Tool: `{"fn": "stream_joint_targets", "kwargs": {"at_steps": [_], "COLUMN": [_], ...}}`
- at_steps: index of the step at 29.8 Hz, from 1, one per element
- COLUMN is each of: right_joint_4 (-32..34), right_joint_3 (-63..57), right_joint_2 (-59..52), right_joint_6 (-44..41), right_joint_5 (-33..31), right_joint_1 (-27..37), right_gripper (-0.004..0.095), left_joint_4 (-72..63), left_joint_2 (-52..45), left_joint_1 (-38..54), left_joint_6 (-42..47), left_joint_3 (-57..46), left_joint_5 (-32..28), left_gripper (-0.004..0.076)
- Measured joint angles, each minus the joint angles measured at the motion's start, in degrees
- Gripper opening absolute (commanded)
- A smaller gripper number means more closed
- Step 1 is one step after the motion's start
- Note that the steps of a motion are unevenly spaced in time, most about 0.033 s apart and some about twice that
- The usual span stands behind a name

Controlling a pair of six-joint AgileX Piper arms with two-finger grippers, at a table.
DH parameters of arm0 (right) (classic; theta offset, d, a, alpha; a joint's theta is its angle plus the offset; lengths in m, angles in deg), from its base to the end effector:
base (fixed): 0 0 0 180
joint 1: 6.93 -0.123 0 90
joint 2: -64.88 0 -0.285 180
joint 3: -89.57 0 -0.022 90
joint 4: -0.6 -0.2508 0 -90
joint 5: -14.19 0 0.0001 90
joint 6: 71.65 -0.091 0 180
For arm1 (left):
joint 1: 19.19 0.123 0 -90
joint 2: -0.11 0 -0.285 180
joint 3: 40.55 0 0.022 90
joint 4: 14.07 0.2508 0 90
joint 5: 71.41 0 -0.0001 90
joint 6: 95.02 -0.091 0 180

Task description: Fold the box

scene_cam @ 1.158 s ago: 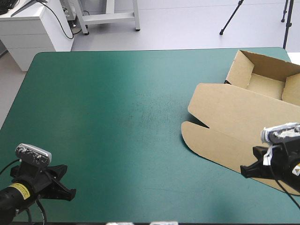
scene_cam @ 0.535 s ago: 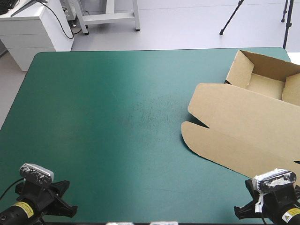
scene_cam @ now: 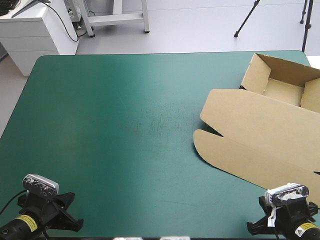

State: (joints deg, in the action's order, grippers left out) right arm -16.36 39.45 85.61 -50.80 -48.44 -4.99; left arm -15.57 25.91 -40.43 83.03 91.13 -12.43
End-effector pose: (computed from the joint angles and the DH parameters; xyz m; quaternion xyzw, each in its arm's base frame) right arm 0.0287 0.0226 0.2676 -0.1388 0.8981 0.0670 0.4119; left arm 0.0412 -0.0182 0.2746 0.1827 0.8990 -0.0795 0.3901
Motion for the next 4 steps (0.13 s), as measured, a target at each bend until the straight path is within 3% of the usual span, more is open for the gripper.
{"fn": "stream_joint_targets", "kwargs": {"at_steps": [4], "right_joint_4": [0.0], "right_joint_3": [0.0], "right_joint_2": [0.0], "right_joint_6": [0.0], "right_joint_5": [0.0], "right_joint_1": [0.0], "right_gripper": [-0.0018], "left_joint_4": [0.0], "left_joint_2": [0.0], "left_joint_1": [0.0], "left_joint_6": [0.0], "left_joint_3": [0.0], "left_joint_5": [0.0], "left_gripper": [-0.0010]}}
